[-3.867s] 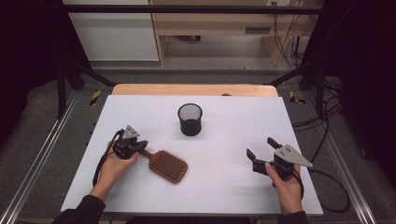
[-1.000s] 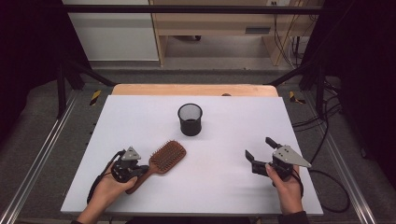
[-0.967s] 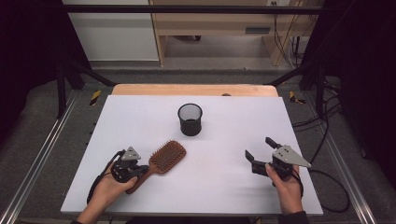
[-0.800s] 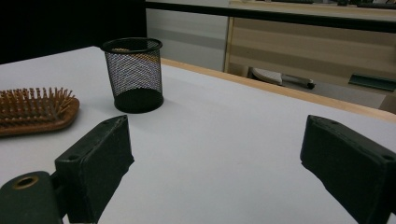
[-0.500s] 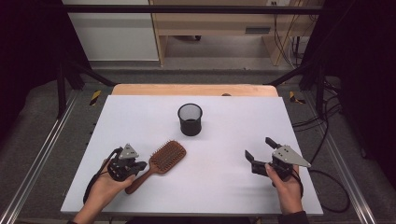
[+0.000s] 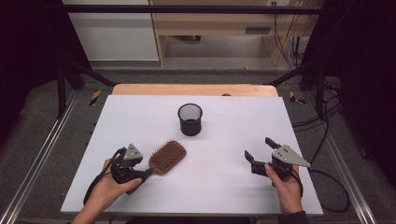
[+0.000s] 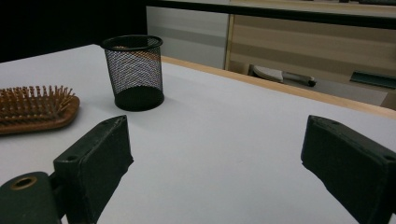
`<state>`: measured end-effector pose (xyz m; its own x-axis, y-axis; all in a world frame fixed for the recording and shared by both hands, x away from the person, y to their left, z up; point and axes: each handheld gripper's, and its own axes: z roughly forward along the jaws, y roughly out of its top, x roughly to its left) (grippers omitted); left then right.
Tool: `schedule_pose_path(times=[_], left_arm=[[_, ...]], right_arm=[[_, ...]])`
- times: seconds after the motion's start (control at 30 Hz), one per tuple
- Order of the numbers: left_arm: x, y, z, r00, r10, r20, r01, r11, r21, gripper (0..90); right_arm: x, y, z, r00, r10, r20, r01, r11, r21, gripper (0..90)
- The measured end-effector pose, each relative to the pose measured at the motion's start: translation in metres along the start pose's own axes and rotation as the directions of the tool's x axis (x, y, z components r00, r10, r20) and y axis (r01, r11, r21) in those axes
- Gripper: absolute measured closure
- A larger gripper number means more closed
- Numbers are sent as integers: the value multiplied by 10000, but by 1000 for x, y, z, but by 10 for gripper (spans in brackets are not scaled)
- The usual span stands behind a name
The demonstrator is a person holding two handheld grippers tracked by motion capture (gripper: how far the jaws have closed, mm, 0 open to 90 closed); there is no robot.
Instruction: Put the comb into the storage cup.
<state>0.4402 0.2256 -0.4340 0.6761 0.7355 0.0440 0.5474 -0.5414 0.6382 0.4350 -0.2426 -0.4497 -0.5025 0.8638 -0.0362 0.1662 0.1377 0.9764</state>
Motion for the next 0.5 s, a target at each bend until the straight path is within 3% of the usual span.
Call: schedule_pose_path(times=[0.1,0.17,0.5], left_arm=[[-4,2,0,9996,-124,-243,125,9999,11,184],[-6,3,0,9997,-196,-116,196,9998,13,145],[-12,2,7,9999,97,104,-103,9983,581,75]], right_arm=[[0,0,0,10000,4,-10,-4,10000,25,84],[0,0,0,10000,5,-25,-5,10000,35,83],[1,0,1,10000,23,-38,-23,9999,128,79]])
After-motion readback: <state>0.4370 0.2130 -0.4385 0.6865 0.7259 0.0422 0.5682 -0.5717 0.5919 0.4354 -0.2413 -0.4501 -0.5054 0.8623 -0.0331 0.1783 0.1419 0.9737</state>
